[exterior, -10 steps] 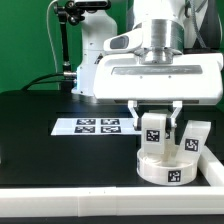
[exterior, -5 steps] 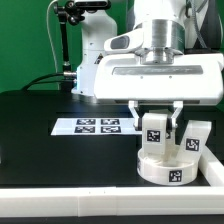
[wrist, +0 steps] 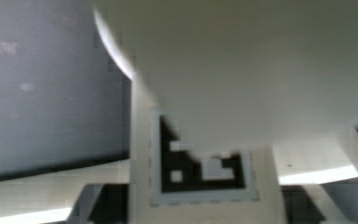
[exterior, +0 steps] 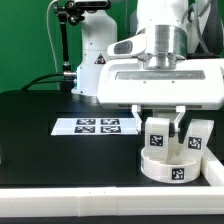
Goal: Assemble stool
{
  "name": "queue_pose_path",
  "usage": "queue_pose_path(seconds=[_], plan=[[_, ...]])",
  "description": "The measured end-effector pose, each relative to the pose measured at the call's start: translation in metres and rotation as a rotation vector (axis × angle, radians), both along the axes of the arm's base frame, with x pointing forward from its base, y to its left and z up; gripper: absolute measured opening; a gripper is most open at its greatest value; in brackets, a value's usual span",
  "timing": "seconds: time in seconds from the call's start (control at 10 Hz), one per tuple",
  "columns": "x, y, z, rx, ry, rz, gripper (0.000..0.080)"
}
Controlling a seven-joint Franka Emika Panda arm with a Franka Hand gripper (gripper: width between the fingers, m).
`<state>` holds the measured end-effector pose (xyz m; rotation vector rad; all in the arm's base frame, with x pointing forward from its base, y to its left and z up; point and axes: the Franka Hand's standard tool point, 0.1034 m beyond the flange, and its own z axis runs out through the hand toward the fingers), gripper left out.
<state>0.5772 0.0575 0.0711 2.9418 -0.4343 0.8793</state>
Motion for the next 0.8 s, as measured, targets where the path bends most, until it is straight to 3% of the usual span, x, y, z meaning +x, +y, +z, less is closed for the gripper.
queue_pose_path(seconds=[0.2,0.3,0.4,0.5,0.8], plan=[[0.0,0.0,0.0,-0.001,0.003,0.002,0.0341],[0.0,0.0,0.0,-0.001,0.004,0.003,0.0534],[0.002,-0.001,0.005,0.007,0.008,-0.001,0.0534],[0.004,0.0,0.013,0.019,0.005,-0.004,0.0625],[0.011,0.0,0.035,0.046,0.0,-0.008,0.0648]])
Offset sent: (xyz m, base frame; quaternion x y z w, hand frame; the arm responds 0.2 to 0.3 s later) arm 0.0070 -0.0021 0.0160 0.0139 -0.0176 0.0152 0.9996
